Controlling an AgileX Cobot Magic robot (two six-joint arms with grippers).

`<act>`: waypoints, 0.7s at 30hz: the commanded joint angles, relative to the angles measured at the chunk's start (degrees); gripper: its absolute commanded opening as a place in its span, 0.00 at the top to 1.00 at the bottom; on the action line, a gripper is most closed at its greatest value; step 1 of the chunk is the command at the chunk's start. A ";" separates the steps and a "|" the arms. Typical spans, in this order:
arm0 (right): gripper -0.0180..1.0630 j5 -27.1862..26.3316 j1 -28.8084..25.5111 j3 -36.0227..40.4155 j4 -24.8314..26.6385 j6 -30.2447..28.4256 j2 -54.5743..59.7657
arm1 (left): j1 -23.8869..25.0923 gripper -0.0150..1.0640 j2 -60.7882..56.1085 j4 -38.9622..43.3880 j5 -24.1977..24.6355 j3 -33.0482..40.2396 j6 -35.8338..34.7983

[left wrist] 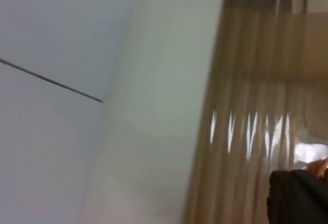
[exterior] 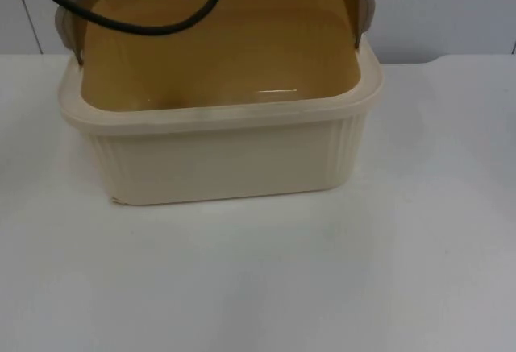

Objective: Open the box lid with the left hand, place the block into the box with the right hand, then close the box lid with the left hand.

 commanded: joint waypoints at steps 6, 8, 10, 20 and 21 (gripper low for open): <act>0.01 0.38 -0.20 -0.32 0.18 0.24 -3.96 | -5.99 0.99 -1.50 9.76 -5.29 4.74 -10.11; 0.01 0.38 -0.20 -0.32 -0.04 0.24 -4.36 | -6.78 0.99 -1.80 11.73 -7.74 6.98 -11.55; 0.01 0.04 -0.20 -0.32 -0.15 0.24 -4.71 | -8.68 0.99 -2.83 16.81 -12.21 11.79 -16.21; 0.01 -0.35 -0.20 -0.32 -0.03 0.96 -4.71 | -14.32 0.99 -8.59 37.31 -25.67 26.86 -37.43; 0.01 -0.83 -0.20 -0.32 -0.03 1.51 -4.71 | -14.32 0.99 -8.87 39.27 -25.53 27.59 -39.93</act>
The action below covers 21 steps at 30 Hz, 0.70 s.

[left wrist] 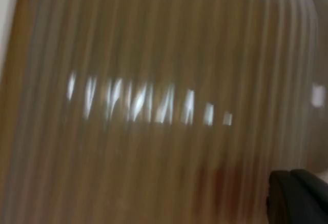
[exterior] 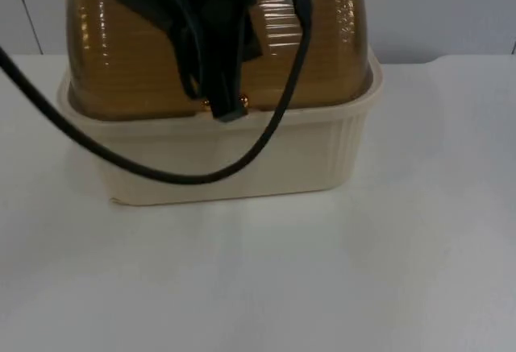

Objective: Open the box lid with the left hand, place the block into the box with the right hand, then close the box lid with the left hand.

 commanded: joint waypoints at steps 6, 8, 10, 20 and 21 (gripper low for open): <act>0.01 -1.97 -0.20 -0.32 0.10 1.42 -0.31 | -0.80 0.99 -8.76 -0.54 1.65 2.24 -15.10; 0.01 -1.75 -0.20 -0.32 0.10 1.42 -0.31 | -0.80 0.99 -10.84 -0.90 1.90 2.24 -17.73; 0.01 -1.75 -0.20 -0.32 0.10 1.42 -0.31 | -0.27 0.99 -16.15 -1.01 1.90 2.24 -20.69; 0.01 -1.87 0.72 -0.32 0.18 1.42 -0.31 | 19.65 0.99 -34.99 -3.21 -3.41 2.24 -37.58; 0.01 -1.87 1.41 -0.32 0.18 1.42 -0.31 | 22.50 0.99 -36.84 -4.81 -5.16 2.24 -39.70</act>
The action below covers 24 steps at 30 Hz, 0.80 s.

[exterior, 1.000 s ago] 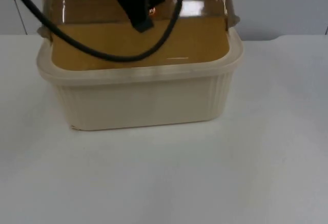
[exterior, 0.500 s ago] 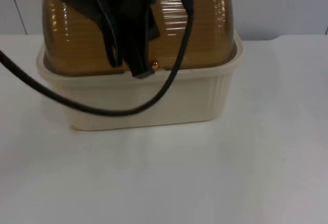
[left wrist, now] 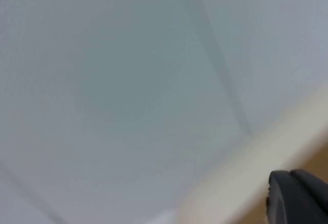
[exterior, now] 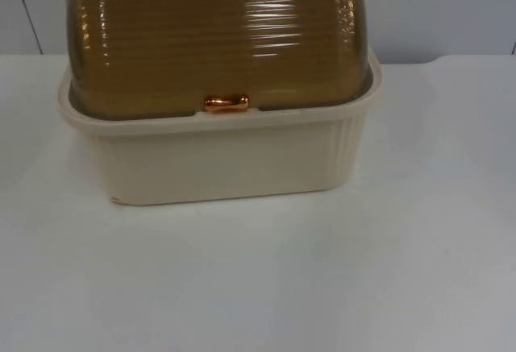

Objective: Open the box lid with the left hand, place the block into the box with the right hand, then close the box lid with the left hand.

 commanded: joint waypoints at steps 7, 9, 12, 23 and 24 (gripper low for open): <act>0.01 -0.57 4.85 -0.32 -0.07 0.11 -0.31 | 18.65 0.99 -9.84 -12.38 -7.48 0.10 -9.08; 0.01 -0.57 4.85 -0.32 -0.07 0.11 -0.31 | 21.23 0.99 -10.70 -12.74 -5.25 0.10 -9.08; 0.01 -0.57 4.85 -0.32 -0.07 0.11 -0.31 | 22.01 0.99 -10.85 -10.81 -3.50 0.10 -9.08; 0.01 1.55 4.84 0.86 -0.07 0.11 -0.31 | 20.46 0.99 -9.90 -12.47 2.41 0.10 -8.87; 0.01 2.22 4.84 1.16 -0.07 0.42 -0.31 | 20.18 0.99 -9.68 -12.30 2.88 0.10 -8.73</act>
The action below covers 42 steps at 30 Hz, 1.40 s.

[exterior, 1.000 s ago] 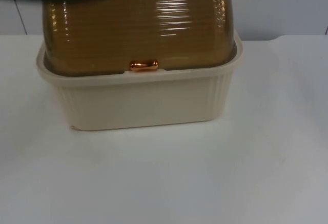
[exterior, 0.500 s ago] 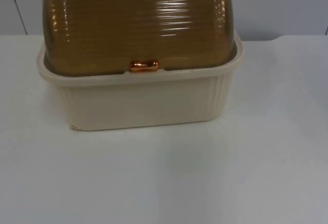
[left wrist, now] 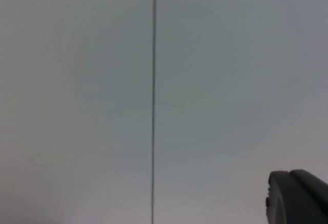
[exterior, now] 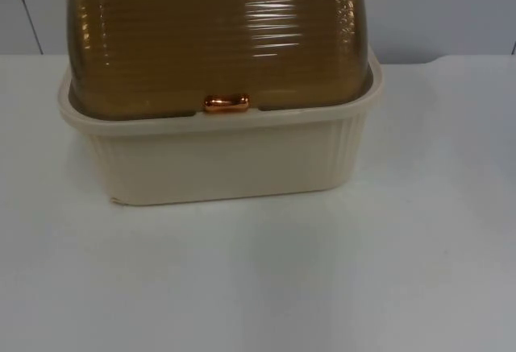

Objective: Open the box lid with the left hand, place the block into the box with the right hand, then close the box lid with the left hand.

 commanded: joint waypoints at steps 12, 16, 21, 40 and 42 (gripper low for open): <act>0.01 1.20 0.39 0.51 -0.16 0.99 -0.31 | -5.82 0.99 6.30 -2.11 3.10 0.10 8.28; 0.01 1.42 0.39 0.51 -0.16 0.99 -0.31 | -7.54 0.99 7.31 -2.67 3.10 0.10 9.30; 0.01 1.51 0.39 0.51 -0.16 0.99 -0.31 | -7.83 0.87 7.43 -3.03 3.09 0.10 12.11; 0.01 3.00 0.39 0.51 -0.30 7.00 -0.31 | -7.83 0.03 5.47 -4.51 -3.52 0.10 11.72; 0.01 3.11 0.26 0.51 -0.42 7.53 0.05 | -7.83 0.03 5.00 -4.51 -2.84 0.10 8.98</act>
